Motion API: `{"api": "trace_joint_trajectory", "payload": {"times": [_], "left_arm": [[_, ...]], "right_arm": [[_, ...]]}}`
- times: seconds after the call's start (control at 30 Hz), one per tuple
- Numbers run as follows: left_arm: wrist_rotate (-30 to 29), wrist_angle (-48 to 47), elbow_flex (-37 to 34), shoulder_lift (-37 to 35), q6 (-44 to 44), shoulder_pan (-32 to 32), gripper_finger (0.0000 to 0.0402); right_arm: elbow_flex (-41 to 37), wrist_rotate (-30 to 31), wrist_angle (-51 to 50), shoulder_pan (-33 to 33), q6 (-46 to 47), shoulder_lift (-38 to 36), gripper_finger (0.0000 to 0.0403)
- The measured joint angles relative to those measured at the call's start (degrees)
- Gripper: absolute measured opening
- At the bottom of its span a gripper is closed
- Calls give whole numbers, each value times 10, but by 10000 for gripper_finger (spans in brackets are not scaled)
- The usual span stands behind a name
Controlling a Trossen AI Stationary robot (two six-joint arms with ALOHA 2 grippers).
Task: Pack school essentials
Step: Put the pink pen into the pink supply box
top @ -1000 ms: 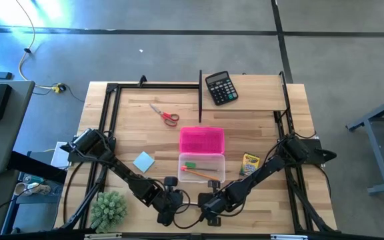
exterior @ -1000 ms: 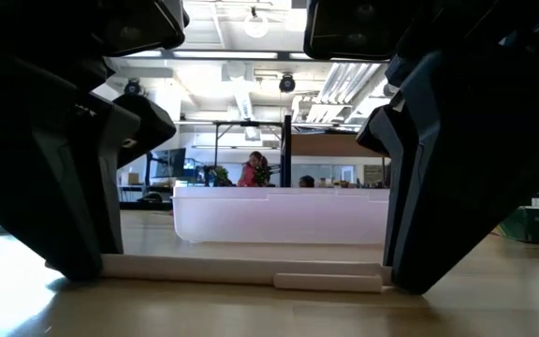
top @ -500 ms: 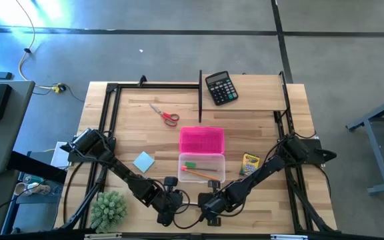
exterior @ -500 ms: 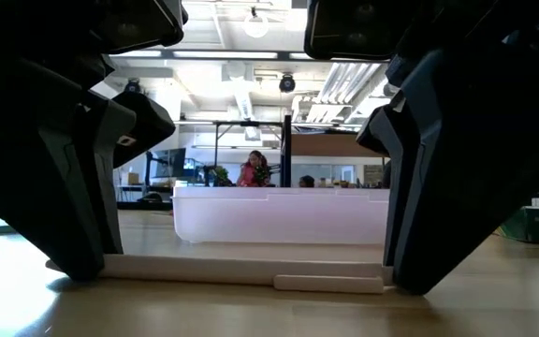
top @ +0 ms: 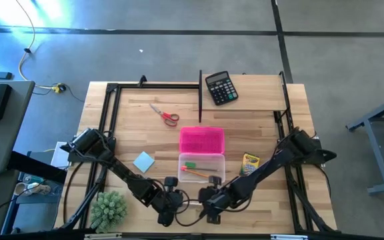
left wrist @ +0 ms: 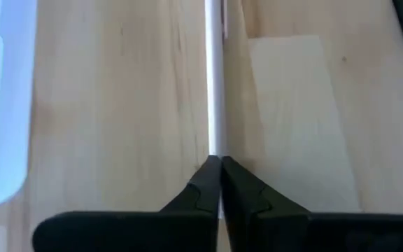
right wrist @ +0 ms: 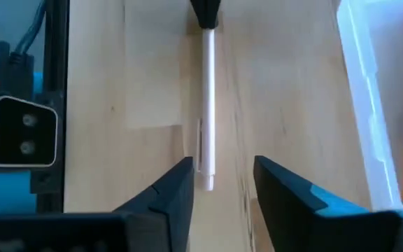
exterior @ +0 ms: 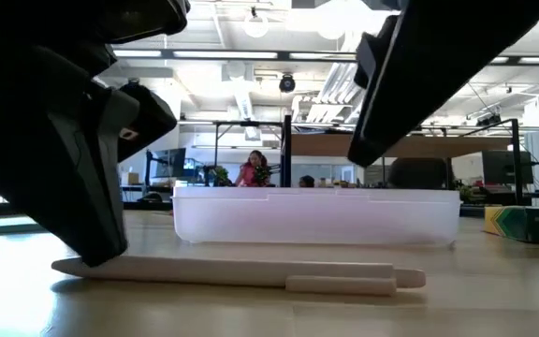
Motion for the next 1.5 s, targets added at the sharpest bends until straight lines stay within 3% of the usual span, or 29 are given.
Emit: {"api": "trace_joint_trajectory", "payload": {"times": [0.4, 0.8, 1.0, 1.2, 1.5], "left_arm": [[-4, 3, -2, -15, -9, 1, 5], [19, 5, -1, -16, -15, 9, 107], [17, 3, 0, -12, -21, 10, 133], [10, -5, 1, -7, -25, 11, 117], [-1, -17, 1, -5, -29, 13, 33]], "right_arm": [[0, 40, -37, 11, 2, -34, 142], [0, 43, -29, 11, 12, -34, 142], [-1, 43, -14, 11, -2, -24, 142], [-1, 40, 10, 11, -8, 3, 142], [-1, 34, 38, 12, -36, 39, 142]]}}
